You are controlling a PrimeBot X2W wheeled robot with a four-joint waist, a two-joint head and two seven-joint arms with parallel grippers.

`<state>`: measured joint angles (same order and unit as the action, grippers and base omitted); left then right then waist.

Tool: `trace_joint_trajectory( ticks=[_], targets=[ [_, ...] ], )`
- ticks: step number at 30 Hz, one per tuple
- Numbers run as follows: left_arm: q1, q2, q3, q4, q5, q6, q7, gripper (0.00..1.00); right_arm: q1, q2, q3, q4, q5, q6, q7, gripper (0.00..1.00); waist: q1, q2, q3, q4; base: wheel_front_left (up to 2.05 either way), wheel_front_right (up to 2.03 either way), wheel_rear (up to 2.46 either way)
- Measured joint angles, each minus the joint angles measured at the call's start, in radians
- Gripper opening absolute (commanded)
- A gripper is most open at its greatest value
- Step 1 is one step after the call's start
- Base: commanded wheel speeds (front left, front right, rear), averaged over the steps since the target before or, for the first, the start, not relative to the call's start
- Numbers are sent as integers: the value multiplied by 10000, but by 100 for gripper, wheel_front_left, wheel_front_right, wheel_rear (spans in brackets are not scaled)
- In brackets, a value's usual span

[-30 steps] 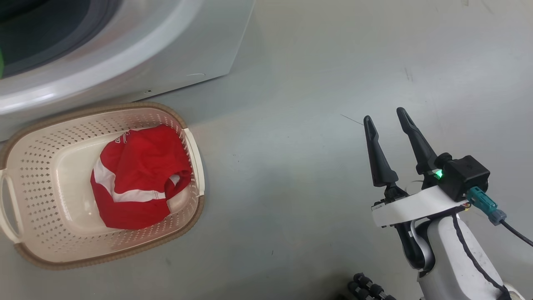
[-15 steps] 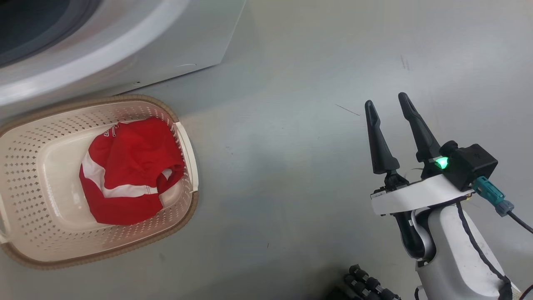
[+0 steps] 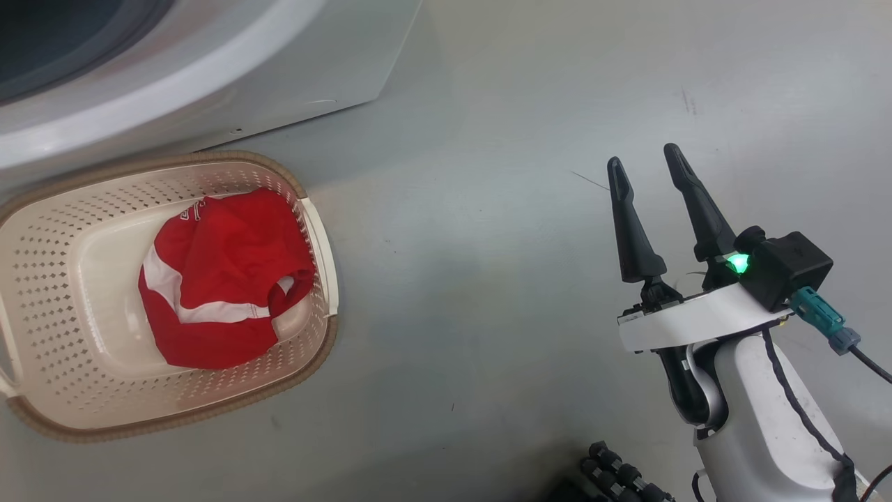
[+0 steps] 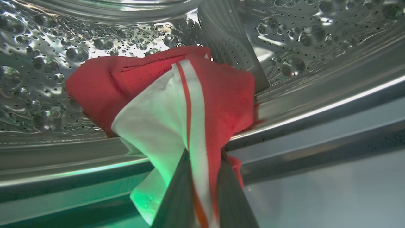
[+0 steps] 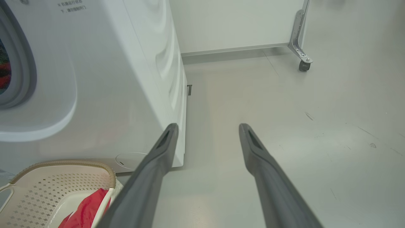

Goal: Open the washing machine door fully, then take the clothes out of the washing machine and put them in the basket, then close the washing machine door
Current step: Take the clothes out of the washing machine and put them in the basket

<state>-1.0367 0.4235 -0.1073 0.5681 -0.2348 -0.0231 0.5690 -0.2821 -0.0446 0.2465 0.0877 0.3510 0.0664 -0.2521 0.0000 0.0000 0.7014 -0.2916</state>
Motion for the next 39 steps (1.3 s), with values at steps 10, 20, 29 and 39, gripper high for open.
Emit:
trace_joint_trajectory(
  ticks=[10, 20, 29, 39],
  targets=[
    [-131, -639, -169, -531, 2, 8, -1515, 0, -92, -4, -184, 15, -320, -75, 0, 100, 0, 0, -71, 374, 0, 0, 0],
    [135, -1486, -52, -1292, -215, 192, -3524, 0, -155, -77, -395, 178, -652, -75, 0, 100, 0, 0, -352, 879, 0, 0, 0],
    [1287, -2034, 169, -2100, -347, 550, -5375, 0, -119, -169, -466, 349, -821, -71, 0, 100, 0, 0, -852, 1286, 0, 0, 0],
    [3171, -2489, 219, -2961, -374, 809, -6911, 0, 360, -253, -644, 537, -928, -73, 0, 100, 0, 0, -1636, 1603, 0, 0, 0]
  ],
)
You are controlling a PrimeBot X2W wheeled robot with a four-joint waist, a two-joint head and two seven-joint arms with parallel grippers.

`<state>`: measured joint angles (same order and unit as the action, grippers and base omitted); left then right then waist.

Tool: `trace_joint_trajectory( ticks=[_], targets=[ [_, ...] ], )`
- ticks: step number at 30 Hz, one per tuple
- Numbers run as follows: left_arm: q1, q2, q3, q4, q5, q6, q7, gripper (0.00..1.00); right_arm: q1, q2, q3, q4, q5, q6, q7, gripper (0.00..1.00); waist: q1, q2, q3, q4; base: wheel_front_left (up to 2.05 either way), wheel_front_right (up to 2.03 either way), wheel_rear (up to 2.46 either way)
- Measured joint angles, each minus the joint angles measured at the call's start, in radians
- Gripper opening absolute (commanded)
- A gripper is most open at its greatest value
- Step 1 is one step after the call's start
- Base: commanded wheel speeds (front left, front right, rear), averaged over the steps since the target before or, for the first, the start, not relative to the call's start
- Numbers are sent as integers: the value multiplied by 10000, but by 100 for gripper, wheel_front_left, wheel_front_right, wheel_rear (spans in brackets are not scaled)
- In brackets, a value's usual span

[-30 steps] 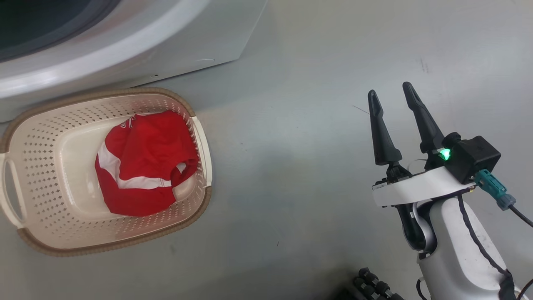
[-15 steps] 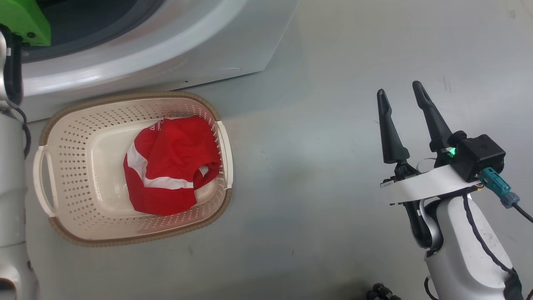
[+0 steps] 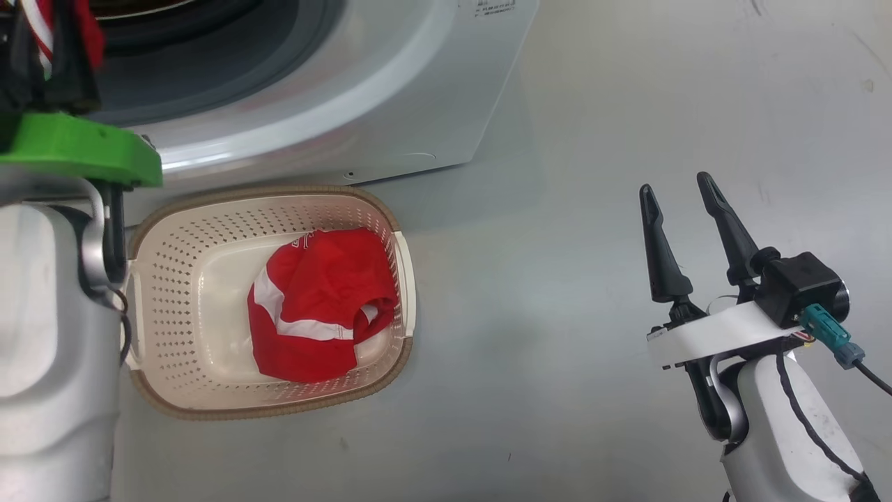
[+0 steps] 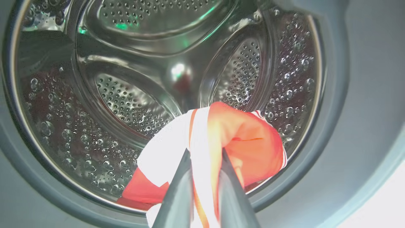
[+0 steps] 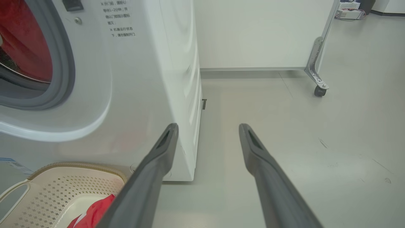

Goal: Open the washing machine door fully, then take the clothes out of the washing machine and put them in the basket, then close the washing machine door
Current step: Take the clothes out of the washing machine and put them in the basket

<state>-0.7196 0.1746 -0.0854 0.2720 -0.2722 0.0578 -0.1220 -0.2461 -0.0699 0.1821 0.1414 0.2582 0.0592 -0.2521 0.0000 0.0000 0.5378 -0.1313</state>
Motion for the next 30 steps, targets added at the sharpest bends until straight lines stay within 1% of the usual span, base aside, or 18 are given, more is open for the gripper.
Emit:
trace_joint_trajectory(
  ticks=[3, 4, 6, 12, 15, 24, 30],
  targets=[
    [518, -180, -29, -290, 0, 81, -403, 0, 186, -75, -115, 40, -58, -2, 0, 100, 0, 0, -258, 103, 0, 0, 0],
    [845, -343, -79, -458, -2, 90, -575, 0, 322, -144, -176, 52, -58, -2, 0, 100, -1, 0, -439, 182, 0, 0, 0],
    [1167, -485, -153, -583, -2, 90, -736, 0, 444, -213, -201, 65, -69, -2, 0, 100, -1, 0, -620, 274, 0, 0, 0],
    [2109, -704, -447, -917, -2, 92, -915, 0, 656, -245, -140, 136, -150, -2, 0, 100, -1, 0, -1211, 562, 0, 0, 0],
    [2351, -761, -539, -1099, -2, 90, -918, 0, 812, -257, -140, 178, -151, -2, 0, 100, -1, 0, -1415, 657, 0, 0, 0],
    [3132, -840, -660, -2309, -92, 84, -980, 0, 1220, -251, 35, 198, -155, 4, 0, 100, -1, 0, -2128, 1086, 0, 0, 0],
    [3881, -865, -940, -2247, -268, 75, -499, 0, 1230, -238, 173, 86, -155, 12, 2, 100, -2, 0, -2209, 1145, 0, 0, 0]
  ],
)
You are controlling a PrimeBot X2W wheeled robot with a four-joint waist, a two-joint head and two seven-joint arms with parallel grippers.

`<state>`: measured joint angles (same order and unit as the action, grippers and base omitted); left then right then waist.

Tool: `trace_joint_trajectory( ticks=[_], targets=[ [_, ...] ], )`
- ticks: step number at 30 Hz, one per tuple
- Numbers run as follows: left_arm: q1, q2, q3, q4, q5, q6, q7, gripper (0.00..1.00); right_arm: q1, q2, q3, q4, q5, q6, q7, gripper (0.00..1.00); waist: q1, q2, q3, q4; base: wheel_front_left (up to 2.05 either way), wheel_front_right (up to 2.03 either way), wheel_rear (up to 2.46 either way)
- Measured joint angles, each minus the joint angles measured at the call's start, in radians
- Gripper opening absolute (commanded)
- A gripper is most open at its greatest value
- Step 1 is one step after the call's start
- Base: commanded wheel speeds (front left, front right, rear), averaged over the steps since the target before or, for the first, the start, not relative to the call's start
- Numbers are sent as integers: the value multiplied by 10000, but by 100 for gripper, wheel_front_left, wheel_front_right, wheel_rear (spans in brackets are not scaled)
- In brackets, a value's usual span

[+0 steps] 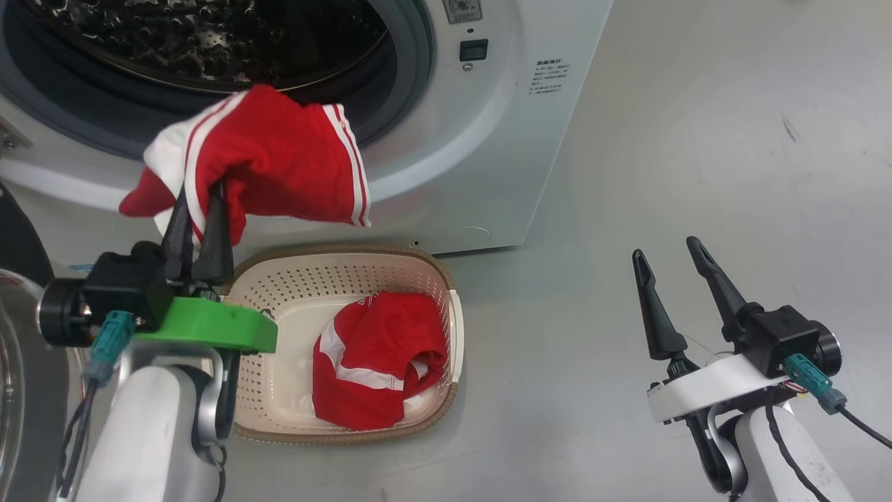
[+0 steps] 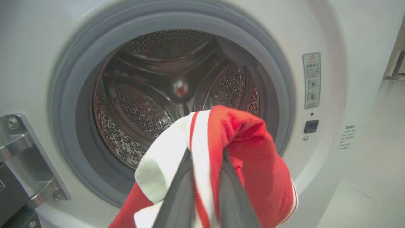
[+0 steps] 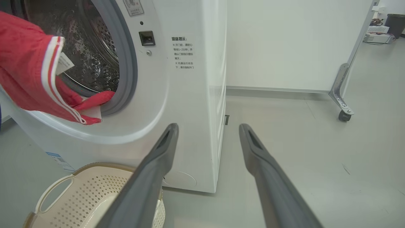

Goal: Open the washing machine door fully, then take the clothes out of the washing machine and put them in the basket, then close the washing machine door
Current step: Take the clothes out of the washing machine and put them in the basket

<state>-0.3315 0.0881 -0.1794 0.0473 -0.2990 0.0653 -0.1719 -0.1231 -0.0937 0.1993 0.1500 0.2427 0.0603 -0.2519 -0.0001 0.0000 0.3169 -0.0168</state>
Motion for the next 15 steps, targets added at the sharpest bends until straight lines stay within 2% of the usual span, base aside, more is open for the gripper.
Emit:
trace_joint_trajectory(
  ticks=[10, 15],
  targets=[
    [812, -100, -382, 1260, -548, -98, 1020, 0, -2, 29, 117, -230, 0, 2, 0, 100, 1, 0, 300, -215, 0, 0, 0],
    [855, -236, -397, 2000, -1133, -267, 1202, 0, -26, 65, 173, -362, 2, 2, 0, 100, 1, 0, 557, -368, 0, 0, 0]
  ],
)
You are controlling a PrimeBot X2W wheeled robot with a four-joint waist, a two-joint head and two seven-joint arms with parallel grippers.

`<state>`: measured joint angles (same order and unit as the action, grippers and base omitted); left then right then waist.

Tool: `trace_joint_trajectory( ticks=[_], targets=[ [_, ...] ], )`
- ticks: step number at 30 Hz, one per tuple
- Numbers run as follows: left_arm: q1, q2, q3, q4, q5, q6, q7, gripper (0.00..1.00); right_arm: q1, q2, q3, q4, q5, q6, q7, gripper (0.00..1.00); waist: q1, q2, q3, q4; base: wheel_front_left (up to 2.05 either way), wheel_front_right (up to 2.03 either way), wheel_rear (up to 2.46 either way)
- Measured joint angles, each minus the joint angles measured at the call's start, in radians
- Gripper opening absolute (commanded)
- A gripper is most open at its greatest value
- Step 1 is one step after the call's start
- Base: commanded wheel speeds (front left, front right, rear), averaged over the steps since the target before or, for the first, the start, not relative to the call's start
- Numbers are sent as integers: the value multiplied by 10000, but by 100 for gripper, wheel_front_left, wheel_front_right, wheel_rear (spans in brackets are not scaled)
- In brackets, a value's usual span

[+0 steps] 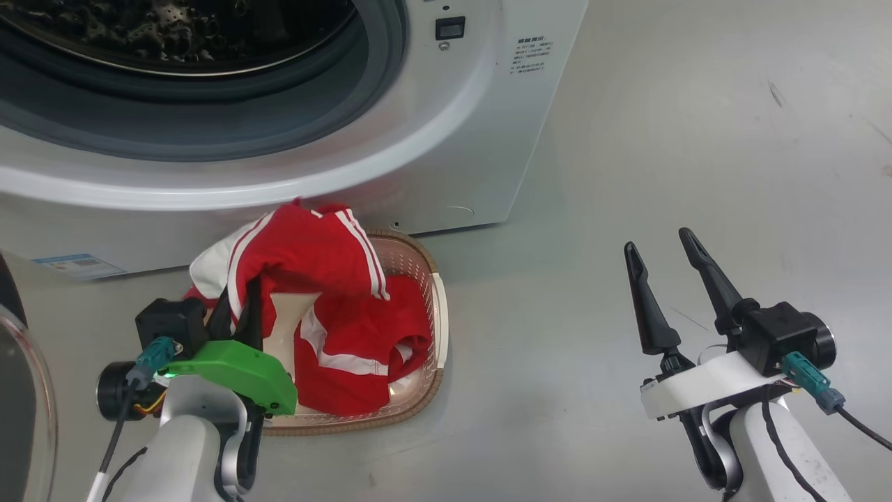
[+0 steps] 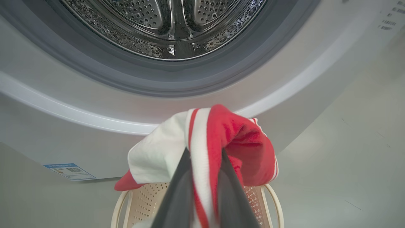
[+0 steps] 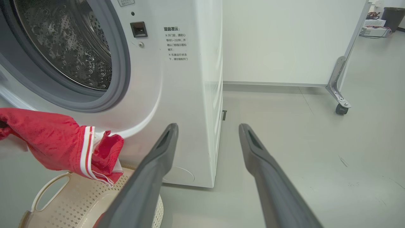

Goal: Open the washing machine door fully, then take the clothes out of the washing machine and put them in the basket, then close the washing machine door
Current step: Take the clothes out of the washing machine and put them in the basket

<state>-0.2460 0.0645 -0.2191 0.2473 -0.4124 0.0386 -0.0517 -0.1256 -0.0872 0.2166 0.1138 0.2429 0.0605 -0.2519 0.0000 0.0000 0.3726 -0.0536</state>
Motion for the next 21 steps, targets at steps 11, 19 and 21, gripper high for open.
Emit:
trace_joint_trajectory(
  ticks=[11, 19, 21],
  targets=[
    [-727, -113, 349, 2057, -541, 4, 489, 0, -332, 23, 121, -236, 15, 88, 0, 100, 0, 0, 815, -328, 0, 0, 0],
    [-1601, -19, 523, 3636, -543, 2, 909, 0, -683, 92, 263, -332, 29, 104, 0, 100, 0, 0, 1499, -680, 0, 0, 0],
    [-1873, 0, 522, 4004, -543, 4, 991, 0, -770, 96, 270, -341, 29, 105, 0, 100, 1, 0, 1673, -764, 0, 0, 0]
  ],
)
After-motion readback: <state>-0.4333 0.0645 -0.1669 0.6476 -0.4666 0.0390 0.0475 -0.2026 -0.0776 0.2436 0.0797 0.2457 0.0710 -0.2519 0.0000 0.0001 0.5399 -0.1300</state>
